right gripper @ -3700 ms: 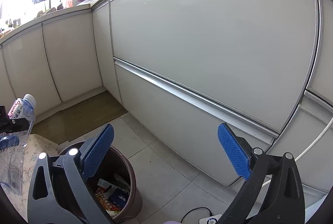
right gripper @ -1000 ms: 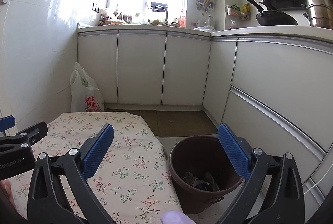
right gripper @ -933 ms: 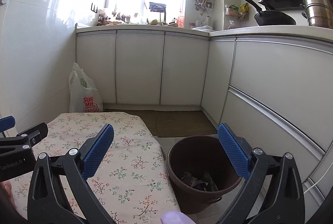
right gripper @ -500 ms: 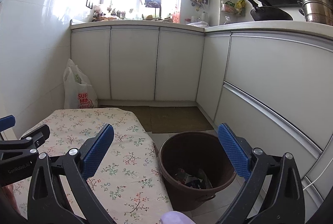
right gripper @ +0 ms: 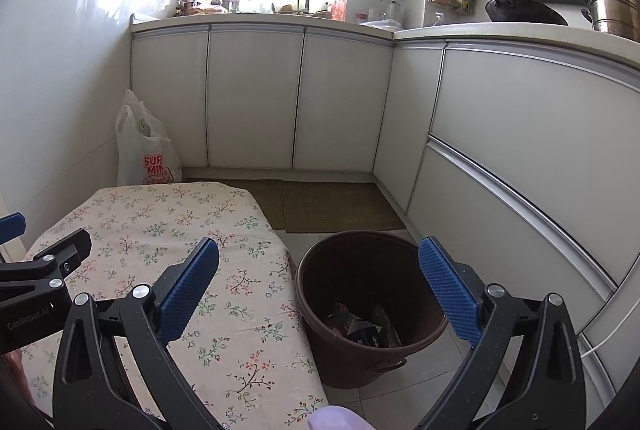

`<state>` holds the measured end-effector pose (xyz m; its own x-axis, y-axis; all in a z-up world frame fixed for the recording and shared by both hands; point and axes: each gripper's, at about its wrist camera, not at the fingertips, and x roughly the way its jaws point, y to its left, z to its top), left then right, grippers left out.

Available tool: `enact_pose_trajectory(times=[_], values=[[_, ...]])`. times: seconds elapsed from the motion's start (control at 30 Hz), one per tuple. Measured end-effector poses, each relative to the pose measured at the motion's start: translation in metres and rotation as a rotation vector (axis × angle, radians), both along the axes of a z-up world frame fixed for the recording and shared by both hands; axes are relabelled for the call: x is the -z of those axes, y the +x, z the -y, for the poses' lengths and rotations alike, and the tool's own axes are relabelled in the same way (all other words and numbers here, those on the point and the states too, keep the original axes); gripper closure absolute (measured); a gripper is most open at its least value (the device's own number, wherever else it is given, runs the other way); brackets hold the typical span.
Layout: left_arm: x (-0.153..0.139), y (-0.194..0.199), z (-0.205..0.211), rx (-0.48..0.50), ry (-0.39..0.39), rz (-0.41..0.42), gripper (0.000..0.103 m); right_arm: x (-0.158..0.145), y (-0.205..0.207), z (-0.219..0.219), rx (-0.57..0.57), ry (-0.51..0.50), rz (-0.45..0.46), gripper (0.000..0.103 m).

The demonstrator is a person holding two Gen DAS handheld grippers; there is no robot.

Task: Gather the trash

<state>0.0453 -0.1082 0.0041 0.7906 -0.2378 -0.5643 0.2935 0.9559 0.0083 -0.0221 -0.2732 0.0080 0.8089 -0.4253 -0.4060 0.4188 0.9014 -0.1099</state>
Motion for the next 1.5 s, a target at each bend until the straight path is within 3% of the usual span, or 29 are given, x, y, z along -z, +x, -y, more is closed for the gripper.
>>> enact_pose_trajectory(times=[1.5], values=[[0.0045,0.0008,0.0061,0.005,0.003,-0.018,0.007,0.0055,0.0013,-0.0010,-0.008,0.005,-0.009,0.007]])
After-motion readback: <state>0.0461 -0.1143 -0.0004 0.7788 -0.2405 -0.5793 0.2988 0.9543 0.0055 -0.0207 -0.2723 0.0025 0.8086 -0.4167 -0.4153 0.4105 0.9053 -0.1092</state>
